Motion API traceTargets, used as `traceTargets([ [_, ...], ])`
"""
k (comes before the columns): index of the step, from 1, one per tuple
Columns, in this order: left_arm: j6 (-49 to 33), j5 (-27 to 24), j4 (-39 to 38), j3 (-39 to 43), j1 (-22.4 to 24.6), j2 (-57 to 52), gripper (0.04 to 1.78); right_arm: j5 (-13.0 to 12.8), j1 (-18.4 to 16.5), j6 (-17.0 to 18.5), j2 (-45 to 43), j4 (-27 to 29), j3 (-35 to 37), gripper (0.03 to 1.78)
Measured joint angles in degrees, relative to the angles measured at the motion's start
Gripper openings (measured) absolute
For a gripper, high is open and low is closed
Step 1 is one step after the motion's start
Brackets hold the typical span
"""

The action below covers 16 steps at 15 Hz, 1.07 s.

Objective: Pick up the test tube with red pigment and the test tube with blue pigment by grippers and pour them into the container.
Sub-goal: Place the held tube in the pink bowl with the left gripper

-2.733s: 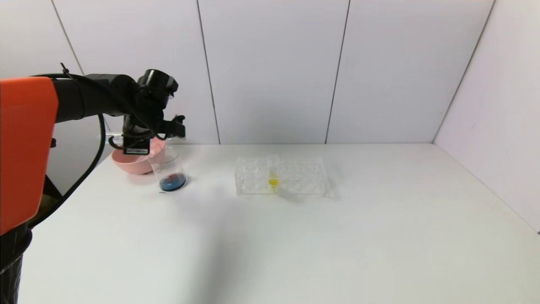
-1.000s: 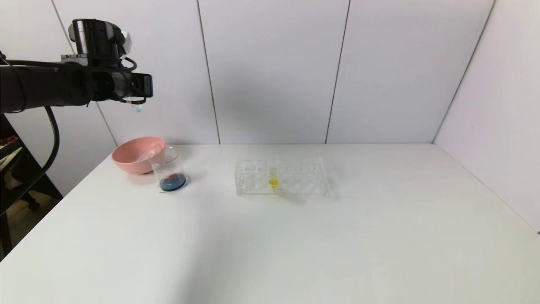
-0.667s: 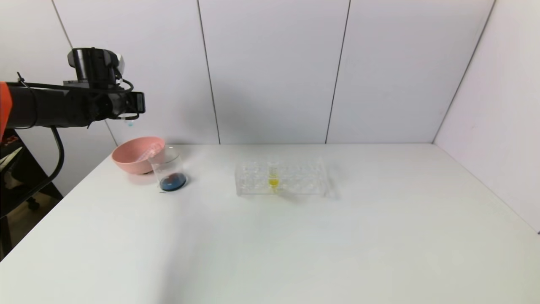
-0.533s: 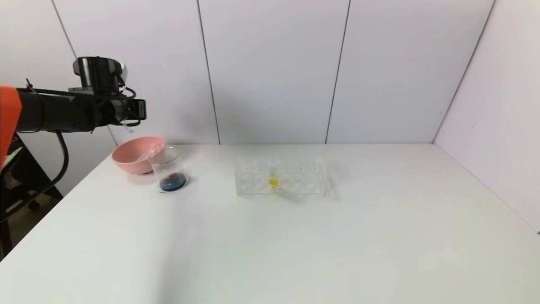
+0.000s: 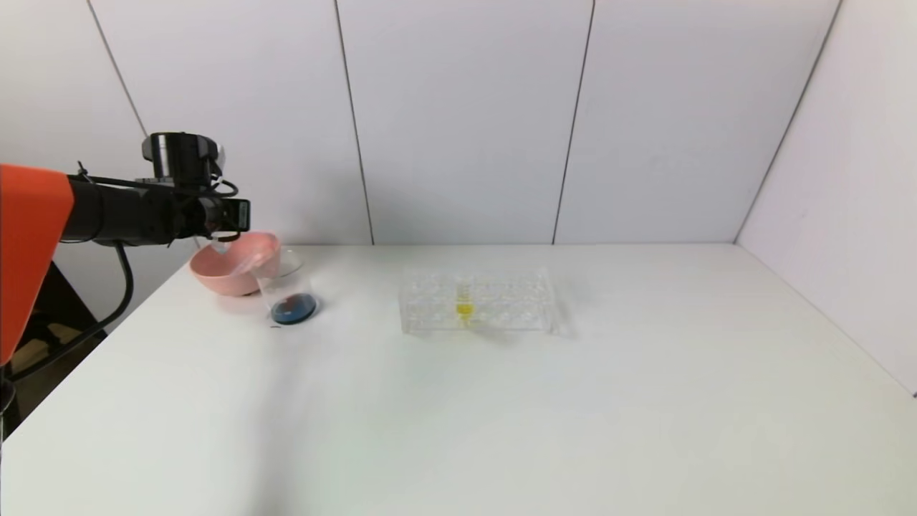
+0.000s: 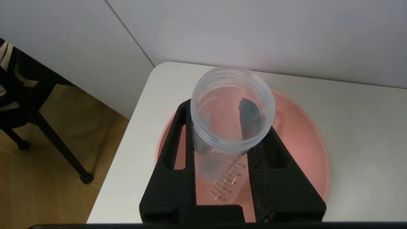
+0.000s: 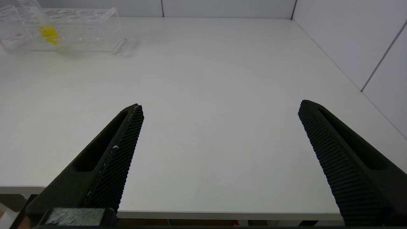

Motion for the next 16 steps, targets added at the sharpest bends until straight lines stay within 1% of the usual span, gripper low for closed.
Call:
traceTargets([
  [3,0.39,0.11,-0.09,0.67,0.66,0.55,0.49,0.00,-0.05,0.00,0.00,0.00,0.00,1.77],
  [5,0.44,0.11,-0.09,0.74,0.79,0.77,0.57,-0.02,-0.02,0.00,0.00,0.00,0.00,1.77],
  [7,0.46,0.09,-0.11,0.77,0.77,0.95,0.77,0.00,-0.02,0.00,0.00,0.00,0.00,1.77],
  [8,0.46,0.09,-0.11,0.77,0.77,0.99,0.91,0.00,-0.02,0.00,0.00,0.00,0.00,1.77],
  [10,0.46,0.05,-0.17,0.66,0.82,1.07,1.26,0.00,0.00,0.00,0.00,0.00,0.00,1.78],
  [12,0.41,-0.17,-0.26,0.59,0.79,0.96,1.52,0.00,0.00,0.00,0.00,0.00,0.00,1.77],
  [14,0.37,-0.17,-1.10,0.85,0.72,0.33,1.70,0.00,0.00,0.00,0.00,0.00,0.00,1.77],
  [16,0.37,-0.13,-1.46,1.66,0.44,-0.78,1.77,0.00,-0.02,0.00,0.00,0.00,0.00,1.77],
])
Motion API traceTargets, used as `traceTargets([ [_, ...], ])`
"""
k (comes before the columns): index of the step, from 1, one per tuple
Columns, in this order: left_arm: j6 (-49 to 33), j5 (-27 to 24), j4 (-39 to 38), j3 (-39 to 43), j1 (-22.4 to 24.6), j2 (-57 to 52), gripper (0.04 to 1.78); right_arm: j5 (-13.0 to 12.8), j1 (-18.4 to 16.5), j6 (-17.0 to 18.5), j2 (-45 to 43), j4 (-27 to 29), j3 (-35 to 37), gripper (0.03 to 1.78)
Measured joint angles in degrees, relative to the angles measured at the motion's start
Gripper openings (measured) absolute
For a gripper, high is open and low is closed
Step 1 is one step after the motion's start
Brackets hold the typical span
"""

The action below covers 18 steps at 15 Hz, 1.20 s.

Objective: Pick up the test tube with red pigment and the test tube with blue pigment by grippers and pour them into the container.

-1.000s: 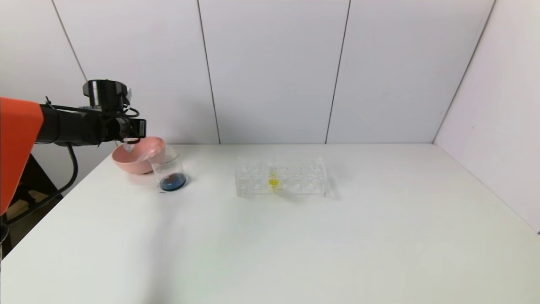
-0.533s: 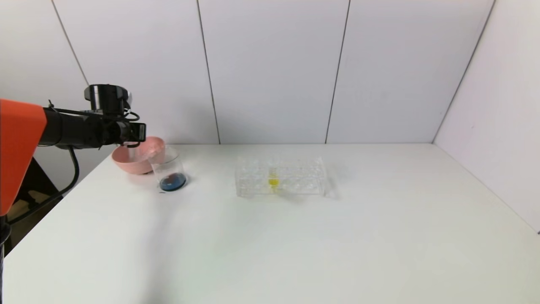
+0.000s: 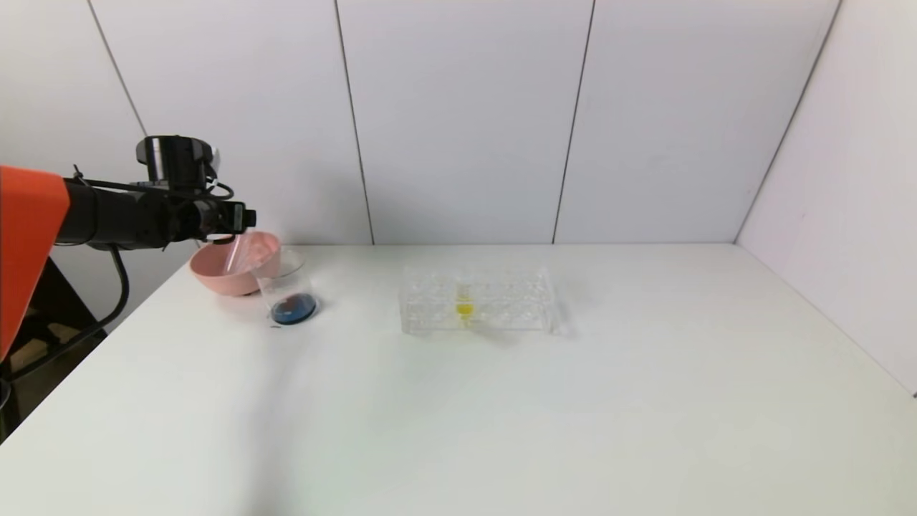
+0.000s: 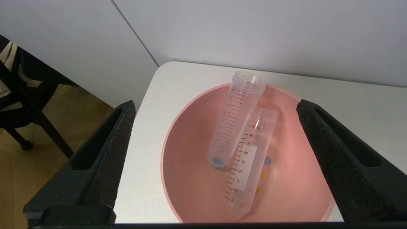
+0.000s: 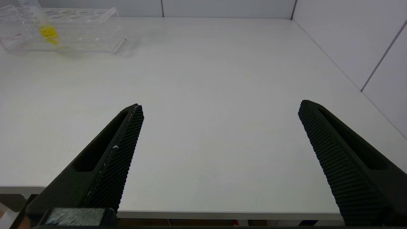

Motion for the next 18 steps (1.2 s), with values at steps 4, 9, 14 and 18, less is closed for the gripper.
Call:
traceTargets([
  [4,0.10,0.51,-0.20,4.02,-1.11,-5.12,1.78,0.00,0.00,0.00,0.00,0.00,0.00,1.77],
  [9,0.66,0.46,0.02,9.62,-4.46,-16.32,1.78,0.00,0.00,0.00,0.00,0.00,0.00,1.77],
  [14,0.83,-1.94,1.71,18.22,-7.57,-35.01,1.78,0.00,0.00,0.00,0.00,0.00,0.00,1.77],
  [18,3.19,-13.96,11.96,25.44,-7.49,-50.47,1.78,0.00,0.00,0.00,0.00,0.00,0.00,1.77],
])
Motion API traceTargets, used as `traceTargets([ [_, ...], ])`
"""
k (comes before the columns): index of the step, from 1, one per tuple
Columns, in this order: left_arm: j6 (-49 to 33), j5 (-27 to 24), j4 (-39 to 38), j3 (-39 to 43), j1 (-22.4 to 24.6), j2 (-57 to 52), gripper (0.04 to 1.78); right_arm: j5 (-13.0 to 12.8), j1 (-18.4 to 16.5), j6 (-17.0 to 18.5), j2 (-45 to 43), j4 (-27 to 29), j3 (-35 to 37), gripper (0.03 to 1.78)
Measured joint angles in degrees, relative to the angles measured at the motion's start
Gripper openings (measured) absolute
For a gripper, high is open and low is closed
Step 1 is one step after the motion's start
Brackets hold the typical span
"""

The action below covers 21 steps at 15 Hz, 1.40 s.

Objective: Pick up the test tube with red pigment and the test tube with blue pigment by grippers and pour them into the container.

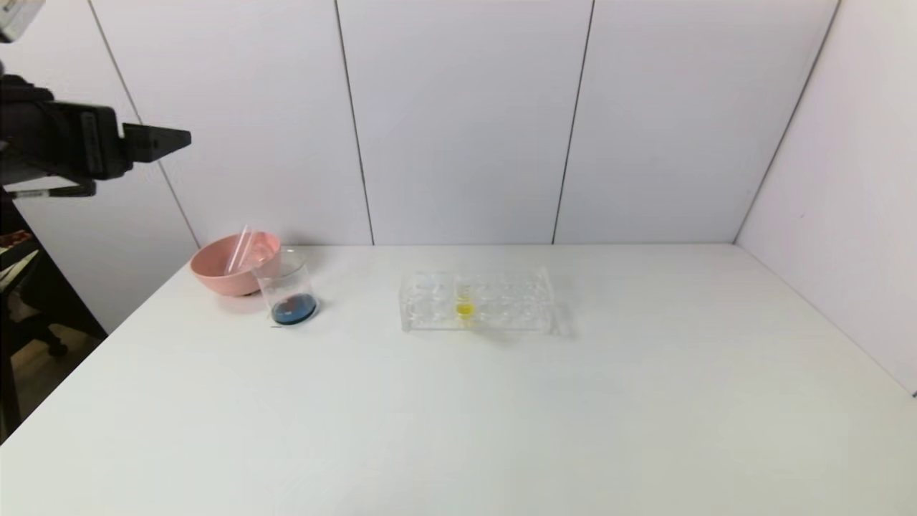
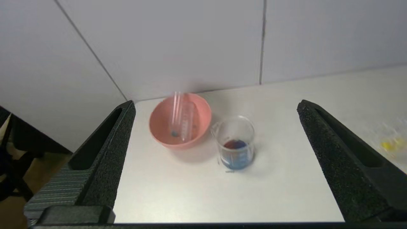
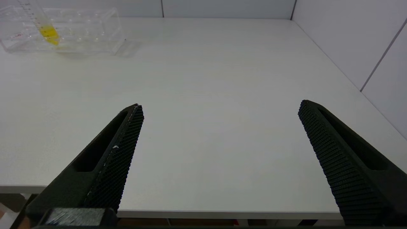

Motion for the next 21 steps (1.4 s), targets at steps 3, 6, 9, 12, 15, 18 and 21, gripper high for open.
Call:
traceTargets([
  [3,7.00,-10.35,8.05,3.63,2.66,-7.47,1.78,0.00,0.00,0.00,0.00,0.00,0.00,1.77],
  [6,7.88,-13.48,9.31,8.00,4.89,-13.90,1.78,0.00,0.00,0.00,0.00,0.00,0.00,1.77],
  [9,7.98,-13.70,9.47,12.96,5.50,-21.77,1.78,0.00,0.00,0.00,0.00,0.00,0.00,1.77],
  [12,7.98,-13.92,9.64,18.58,5.56,-32.11,1.78,0.00,0.00,0.00,0.00,0.00,0.00,1.77],
  [15,8.52,-14.20,9.47,25.71,5.56,-43.39,1.78,0.00,0.00,0.00,0.00,0.00,0.00,1.77],
  [18,10.56,-14.15,7.77,34.27,5.52,-53.14,1.78,0.00,0.00,0.00,0.00,0.00,0.00,1.77],
  [21,17.03,-14.31,-0.41,45.29,4.89,-60.21,1.78,0.00,0.00,0.00,0.00,0.00,0.00,1.77],
])
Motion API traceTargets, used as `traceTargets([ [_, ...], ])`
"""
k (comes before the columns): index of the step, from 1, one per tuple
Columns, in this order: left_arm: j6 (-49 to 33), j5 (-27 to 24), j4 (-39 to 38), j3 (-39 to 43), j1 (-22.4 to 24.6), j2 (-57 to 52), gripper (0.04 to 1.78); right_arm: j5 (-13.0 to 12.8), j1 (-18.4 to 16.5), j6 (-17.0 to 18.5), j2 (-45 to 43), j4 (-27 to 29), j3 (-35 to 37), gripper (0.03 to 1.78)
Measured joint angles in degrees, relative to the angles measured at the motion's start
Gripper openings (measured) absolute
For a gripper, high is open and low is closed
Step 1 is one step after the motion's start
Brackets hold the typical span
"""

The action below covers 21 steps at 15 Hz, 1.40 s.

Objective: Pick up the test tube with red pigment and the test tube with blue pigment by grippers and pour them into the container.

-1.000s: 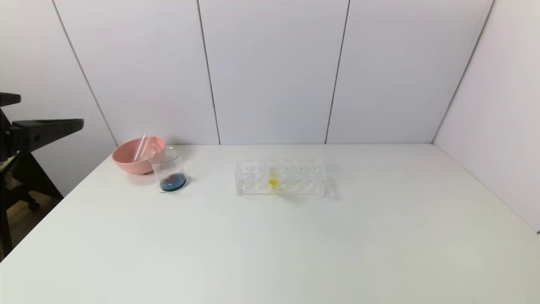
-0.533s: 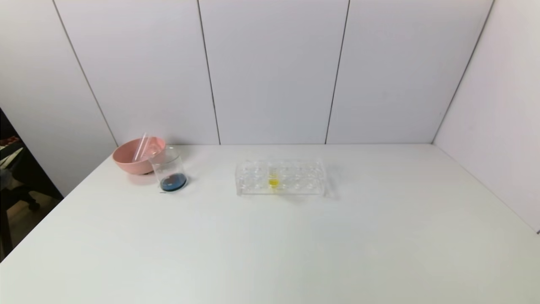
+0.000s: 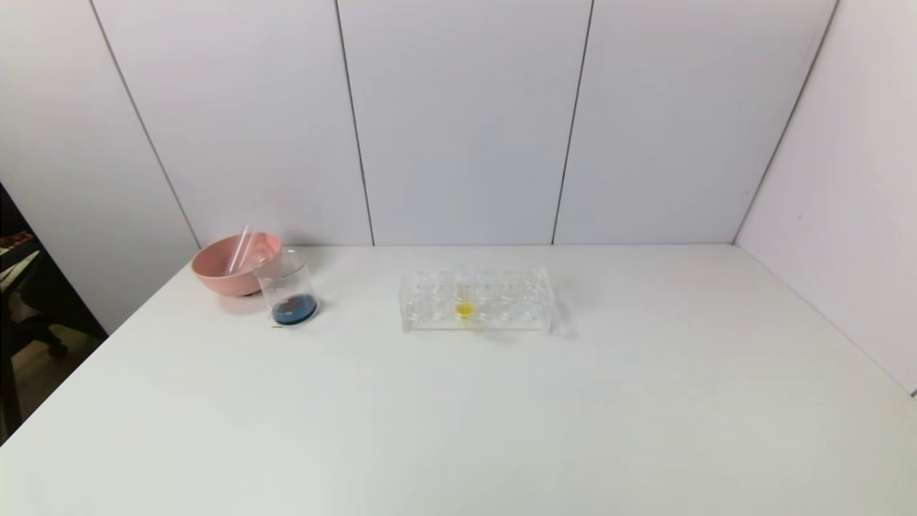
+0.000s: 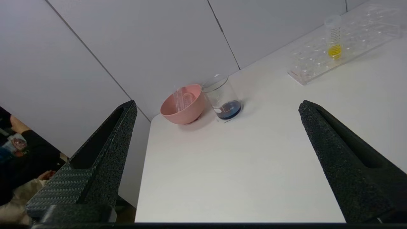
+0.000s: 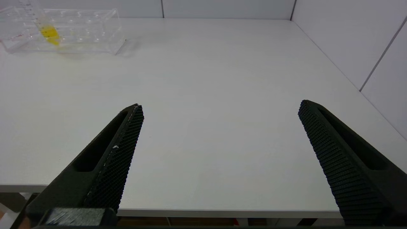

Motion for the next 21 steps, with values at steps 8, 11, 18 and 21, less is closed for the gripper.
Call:
traceTargets([
  [8,0.89,0.44,-10.63,24.00,-1.82,-13.78,1.78,0.00,0.02,0.00,0.00,0.00,0.00,1.77],
  [11,-4.55,3.83,-8.64,24.83,-1.87,-14.96,1.78,0.00,-0.02,0.00,0.00,0.00,0.00,1.77],
  [18,-22.65,12.90,-1.05,24.97,-1.82,-15.20,1.78,0.00,0.02,0.00,0.00,0.00,0.00,1.77],
  [21,-24.11,13.32,-0.83,24.97,-1.88,-15.20,1.78,0.00,-0.02,0.00,0.00,0.00,0.00,1.77],
])
